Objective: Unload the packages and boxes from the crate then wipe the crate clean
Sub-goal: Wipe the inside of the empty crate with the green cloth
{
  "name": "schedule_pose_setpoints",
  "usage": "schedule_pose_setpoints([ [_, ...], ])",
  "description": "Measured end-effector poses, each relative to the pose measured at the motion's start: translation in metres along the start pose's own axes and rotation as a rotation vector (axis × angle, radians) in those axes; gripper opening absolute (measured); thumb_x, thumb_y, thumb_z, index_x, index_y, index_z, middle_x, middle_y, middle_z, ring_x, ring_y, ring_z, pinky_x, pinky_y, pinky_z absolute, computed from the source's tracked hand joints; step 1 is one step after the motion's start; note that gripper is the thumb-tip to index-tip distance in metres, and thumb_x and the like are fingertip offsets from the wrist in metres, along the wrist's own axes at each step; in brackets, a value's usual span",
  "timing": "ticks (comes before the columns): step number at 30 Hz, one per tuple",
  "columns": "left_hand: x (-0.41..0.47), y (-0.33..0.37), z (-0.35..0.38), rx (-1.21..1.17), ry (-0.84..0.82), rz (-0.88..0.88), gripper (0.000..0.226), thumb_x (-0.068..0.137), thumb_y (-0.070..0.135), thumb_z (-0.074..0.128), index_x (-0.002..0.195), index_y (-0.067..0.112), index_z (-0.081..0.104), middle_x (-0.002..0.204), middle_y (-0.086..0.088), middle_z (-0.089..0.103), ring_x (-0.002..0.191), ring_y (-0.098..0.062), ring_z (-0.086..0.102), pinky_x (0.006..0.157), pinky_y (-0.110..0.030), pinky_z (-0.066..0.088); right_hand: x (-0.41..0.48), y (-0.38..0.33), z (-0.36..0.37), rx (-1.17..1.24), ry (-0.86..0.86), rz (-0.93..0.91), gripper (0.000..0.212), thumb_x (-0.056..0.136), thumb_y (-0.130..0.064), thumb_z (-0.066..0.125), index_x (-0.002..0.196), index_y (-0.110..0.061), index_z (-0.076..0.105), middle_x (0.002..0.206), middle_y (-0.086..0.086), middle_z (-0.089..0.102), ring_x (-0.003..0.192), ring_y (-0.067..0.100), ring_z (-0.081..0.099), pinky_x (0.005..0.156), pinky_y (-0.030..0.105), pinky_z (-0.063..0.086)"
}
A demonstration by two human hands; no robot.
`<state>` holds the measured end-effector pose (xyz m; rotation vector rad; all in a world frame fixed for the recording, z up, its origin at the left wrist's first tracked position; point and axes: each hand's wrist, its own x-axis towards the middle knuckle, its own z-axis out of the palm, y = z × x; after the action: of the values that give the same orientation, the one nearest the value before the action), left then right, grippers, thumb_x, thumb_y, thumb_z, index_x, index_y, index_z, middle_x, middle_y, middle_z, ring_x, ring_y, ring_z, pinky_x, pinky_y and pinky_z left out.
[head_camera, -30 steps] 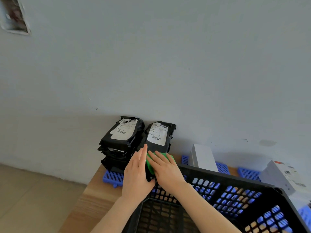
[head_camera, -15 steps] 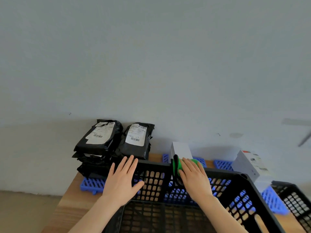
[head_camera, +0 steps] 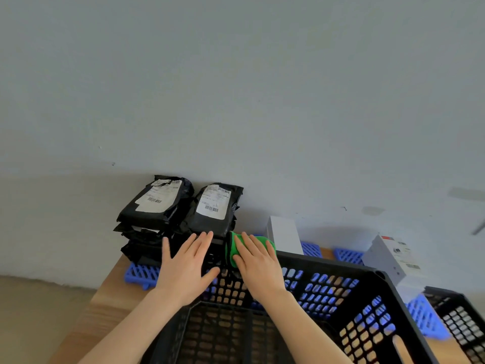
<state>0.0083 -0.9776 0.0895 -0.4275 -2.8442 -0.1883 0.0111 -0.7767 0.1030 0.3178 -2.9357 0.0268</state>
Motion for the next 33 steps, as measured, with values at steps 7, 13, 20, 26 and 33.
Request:
schedule_pose_setpoints([
  [7, 0.023, 0.058, -0.013, 0.106, 0.010, -0.102, 0.064, 0.084, 0.061, 0.059, 0.132, 0.020, 0.061, 0.111, -0.012, 0.069, 0.110, -0.030, 0.064, 0.105, -0.070, 0.017, -0.037, 0.080, -0.014, 0.041, -0.011, 0.085, 0.094, 0.081, -0.059, -0.031, 0.151, -0.026, 0.022, 0.158, -0.002, 0.024, 0.147, 0.016, 0.017, 0.117, 0.039, 0.002],
  [13, 0.044, 0.129, -0.003, -0.089, -0.009, 0.190, 0.053, 0.092, 0.053, 0.043, 0.137, 0.028, 0.054, 0.136, 0.003, 0.058, 0.130, -0.019, 0.051, 0.108, -0.055, 0.033, -0.075, 0.157, -0.022, -0.018, -0.063, 0.237, 0.051, 0.092, -0.042, 0.028, 0.128, -0.026, 0.061, 0.131, -0.005, 0.061, 0.123, 0.015, 0.056, 0.103, 0.042, 0.044],
  [20, 0.055, 0.168, 0.007, -0.167, -0.188, 0.204, 0.055, 0.099, 0.052, 0.039, 0.152, 0.039, 0.026, 0.157, 0.014, 0.028, 0.146, -0.009, 0.021, 0.118, -0.055, 0.009, -0.101, 0.221, -0.023, -0.125, -0.009, 0.360, 0.052, 0.091, -0.037, 0.028, 0.125, -0.022, 0.064, 0.127, -0.001, 0.063, 0.121, 0.018, 0.058, 0.102, 0.042, 0.045],
  [26, 0.053, 0.163, 0.004, -0.221, -0.214, 0.206, 0.064, 0.099, 0.043, 0.045, 0.154, 0.038, 0.012, 0.160, 0.013, 0.022, 0.149, -0.010, 0.013, 0.120, -0.053, 0.004, -0.090, 0.196, -0.013, -0.057, 0.113, 0.435, 0.060, 0.064, -0.018, 0.085, 0.121, -0.015, 0.066, 0.123, 0.005, 0.066, 0.119, 0.028, 0.059, 0.101, 0.051, 0.041],
  [33, 0.052, 0.164, 0.000, -0.311, -0.185, 0.192, 0.076, 0.099, 0.028, 0.049, 0.154, 0.038, -0.001, 0.159, 0.010, 0.025, 0.149, -0.009, 0.012, 0.120, -0.053, 0.002, -0.068, 0.155, -0.011, -0.015, 0.161, 0.242, 0.053, 0.069, -0.027, 0.082, 0.119, -0.019, 0.067, 0.117, -0.002, 0.069, 0.112, 0.023, 0.064, 0.097, 0.050, 0.048],
])
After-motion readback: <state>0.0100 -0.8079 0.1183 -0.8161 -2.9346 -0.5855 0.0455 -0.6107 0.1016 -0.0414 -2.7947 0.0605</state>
